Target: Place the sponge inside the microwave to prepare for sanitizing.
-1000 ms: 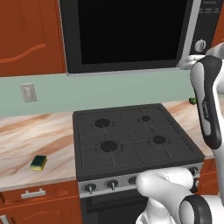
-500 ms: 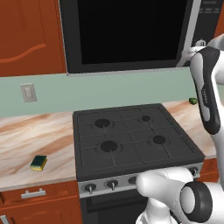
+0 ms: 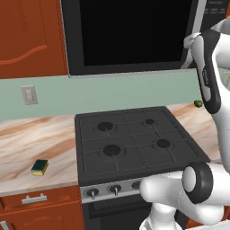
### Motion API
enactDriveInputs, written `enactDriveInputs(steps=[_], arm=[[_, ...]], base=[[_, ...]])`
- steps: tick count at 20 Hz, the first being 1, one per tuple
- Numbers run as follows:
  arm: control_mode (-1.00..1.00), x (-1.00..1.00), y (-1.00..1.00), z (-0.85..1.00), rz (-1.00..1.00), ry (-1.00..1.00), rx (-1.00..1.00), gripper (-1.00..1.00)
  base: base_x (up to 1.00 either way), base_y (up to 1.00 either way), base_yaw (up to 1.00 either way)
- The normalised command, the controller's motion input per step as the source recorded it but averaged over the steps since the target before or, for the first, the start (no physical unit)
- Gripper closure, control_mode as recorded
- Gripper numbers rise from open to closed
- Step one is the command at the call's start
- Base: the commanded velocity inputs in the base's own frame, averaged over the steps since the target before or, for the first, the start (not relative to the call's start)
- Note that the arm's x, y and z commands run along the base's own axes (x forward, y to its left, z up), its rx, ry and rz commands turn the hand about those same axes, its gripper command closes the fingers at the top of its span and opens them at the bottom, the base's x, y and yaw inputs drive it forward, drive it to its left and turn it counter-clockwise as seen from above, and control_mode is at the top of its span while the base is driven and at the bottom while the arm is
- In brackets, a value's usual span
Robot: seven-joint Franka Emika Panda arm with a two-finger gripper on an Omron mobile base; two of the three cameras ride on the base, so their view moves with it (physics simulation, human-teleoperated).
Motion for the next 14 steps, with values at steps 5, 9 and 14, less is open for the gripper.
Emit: enactDriveInputs(steps=[5, 9, 14], arm=[[-1.00, 0.43, -0.02, 0.11, 0.00, 0.00, 0.02, -1.00], [-1.00, 0.38, -0.11, 0.00, 0.00, -0.01, 0.00, -1.00], [-1.00, 0.34, -0.16, 0.00, 0.00, -0.05, 0.00, -1.00]], base=[[0.00, 0.00, 0.00], [0.00, 0.00, 0.00], [0.00, 0.00, 0.00]])
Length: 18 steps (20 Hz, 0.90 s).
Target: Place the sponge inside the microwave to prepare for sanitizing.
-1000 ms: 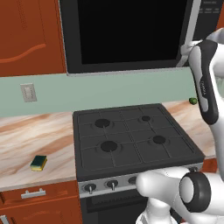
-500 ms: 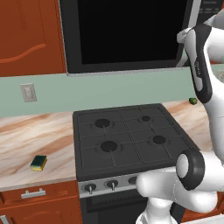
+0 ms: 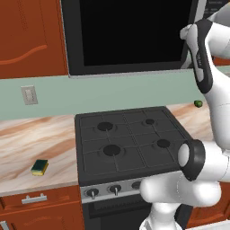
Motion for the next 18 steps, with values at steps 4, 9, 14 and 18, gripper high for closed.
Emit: enactDriveInputs(steps=[4, 9, 14, 18], arm=[[-1.00, 0.32, -0.14, 0.00, 0.00, -0.10, 0.00, -1.00], [-1.00, 0.37, -0.03, -0.02, 0.00, -0.10, 0.00, -1.00], [-1.00, 0.43, 0.00, -0.04, 0.00, -0.04, 0.00, -1.00], [-1.00, 0.51, 0.00, -0.06, 0.00, 0.00, 0.00, -1.00]], base=[[0.00, 0.00, 0.00], [0.00, 0.00, 0.00], [0.00, 0.00, 0.00], [0.00, 0.00, 0.00]])
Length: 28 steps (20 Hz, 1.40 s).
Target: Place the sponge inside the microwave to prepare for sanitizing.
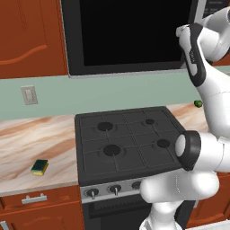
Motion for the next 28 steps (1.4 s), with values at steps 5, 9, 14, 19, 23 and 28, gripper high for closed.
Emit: enactDriveInputs(steps=[5, 9, 14, 19, 23, 28], arm=[[-1.00, 0.49, 0.00, -0.05, 0.00, 0.00, 0.00, 1.00], [-1.00, 0.30, 0.01, -0.10, 0.00, 0.00, 0.01, 1.00], [-1.00, 0.00, 0.07, -0.04, 0.03, 0.07, 0.10, 1.00], [-1.00, -0.38, 0.08, 0.00, 0.04, -0.02, 0.04, 1.00], [-1.00, -0.47, 0.18, 0.06, 0.00, 0.02, 0.03, 1.00], [-1.00, -0.53, 0.18, 0.11, 0.00, 0.01, 0.01, 1.00]], base=[[0.00, 0.00, 0.00], [0.00, 0.00, 0.00], [0.00, 0.00, 0.00], [0.00, 0.00, 0.00], [0.00, 0.00, 0.00], [0.00, 0.00, 0.00]])
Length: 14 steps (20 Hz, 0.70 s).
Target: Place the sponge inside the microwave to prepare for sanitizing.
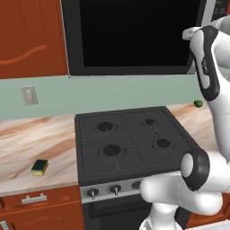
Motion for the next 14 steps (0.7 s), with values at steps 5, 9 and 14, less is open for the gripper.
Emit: enactDriveInputs(steps=[5, 9, 14], arm=[[-1.00, -0.54, 0.18, 0.16, 0.00, 0.03, 0.00, 1.00], [-1.00, -0.62, 0.21, 0.19, -0.01, 0.00, 0.00, 1.00], [-1.00, -0.70, 0.18, 0.14, -0.17, 0.00, 0.00, 1.00]], base=[[0.00, 0.00, 0.00], [0.00, 0.00, 0.00], [0.00, 0.00, 0.00]])
